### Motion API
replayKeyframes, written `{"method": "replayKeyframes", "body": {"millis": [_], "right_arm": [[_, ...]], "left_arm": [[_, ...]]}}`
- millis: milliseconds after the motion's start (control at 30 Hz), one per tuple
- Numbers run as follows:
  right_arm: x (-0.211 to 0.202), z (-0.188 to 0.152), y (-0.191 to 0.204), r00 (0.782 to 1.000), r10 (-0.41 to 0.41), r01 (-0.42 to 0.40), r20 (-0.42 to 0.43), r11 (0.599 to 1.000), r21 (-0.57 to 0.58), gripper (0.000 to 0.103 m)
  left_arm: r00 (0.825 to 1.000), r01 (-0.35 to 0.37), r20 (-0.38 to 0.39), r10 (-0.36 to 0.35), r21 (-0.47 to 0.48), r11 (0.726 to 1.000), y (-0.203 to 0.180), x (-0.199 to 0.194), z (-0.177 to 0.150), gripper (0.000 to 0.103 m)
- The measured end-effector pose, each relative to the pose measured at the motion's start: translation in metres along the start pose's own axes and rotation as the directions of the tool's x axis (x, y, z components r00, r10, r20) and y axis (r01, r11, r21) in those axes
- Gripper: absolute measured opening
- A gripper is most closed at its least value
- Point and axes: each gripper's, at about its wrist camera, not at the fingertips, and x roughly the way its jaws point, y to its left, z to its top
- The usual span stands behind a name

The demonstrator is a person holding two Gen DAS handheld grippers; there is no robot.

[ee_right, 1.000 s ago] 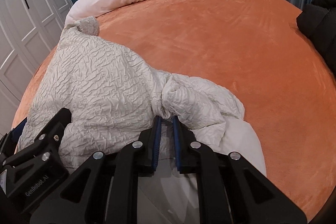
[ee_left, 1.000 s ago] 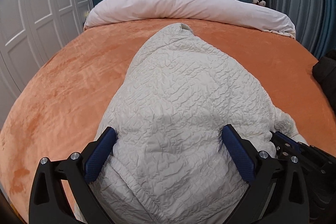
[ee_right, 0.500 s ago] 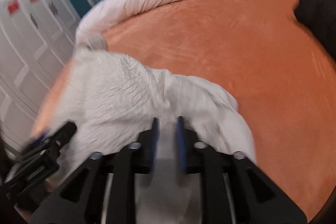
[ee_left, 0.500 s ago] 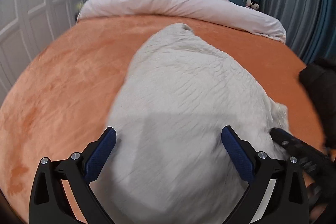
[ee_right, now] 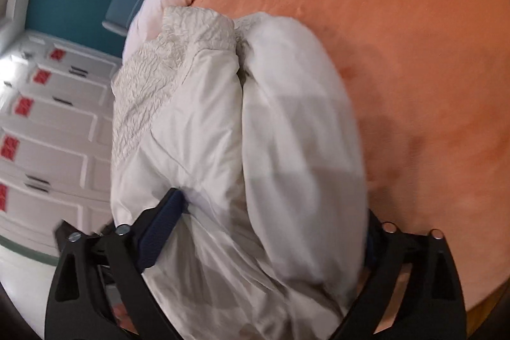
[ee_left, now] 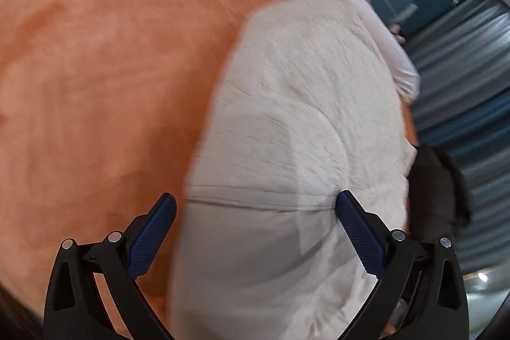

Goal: Fold large clothes

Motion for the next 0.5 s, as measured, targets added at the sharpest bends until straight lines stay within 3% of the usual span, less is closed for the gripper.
{"method": "replayKeyframes", "body": {"millis": [67, 133, 200, 267, 300, 367, 500], "right_arm": [[0.008, 0.002, 0.003, 1.0, 0.016, -0.016, -0.009, 1.0, 0.008, 0.093], [0.013, 0.004, 0.01, 1.0, 0.024, -0.025, -0.015, 1.0, -0.012, 0.077], [0.012, 0.007, 0.022, 1.0, 0.024, -0.024, -0.011, 0.999, -0.048, 0.051], [0.008, 0.008, 0.043, 1.0, 0.013, -0.012, 0.008, 0.994, -0.109, 0.032], [0.007, 0.008, 0.053, 1.0, 0.017, -0.015, 0.016, 0.991, -0.132, 0.027], [0.009, 0.007, 0.078, 0.999, 0.02, -0.013, 0.033, 0.979, -0.203, 0.026], [0.035, 0.003, 0.128, 0.999, 0.029, -0.015, 0.04, 0.95, -0.311, 0.025]], "left_arm": [[1.0, -0.005, 0.0, 0.005, -0.014, 1.0, -0.001, 0.008, 0.003, 0.098], [1.0, -0.01, 0.007, 0.01, -0.004, 1.0, -0.006, 0.008, 0.005, 0.097], [0.999, -0.028, 0.048, 0.026, 0.044, 0.999, -0.02, 0.001, 0.002, 0.085], [0.994, -0.061, 0.101, 0.049, 0.119, 0.991, -0.032, -0.012, 0.005, 0.07], [0.991, -0.071, 0.127, 0.052, 0.145, 0.987, -0.037, -0.021, 0.008, 0.067], [0.984, -0.08, 0.169, 0.051, 0.171, 0.982, -0.042, -0.038, 0.018, 0.063], [0.957, -0.165, 0.273, 0.102, 0.218, 0.962, -0.041, -0.066, 0.045, 0.06]]}}
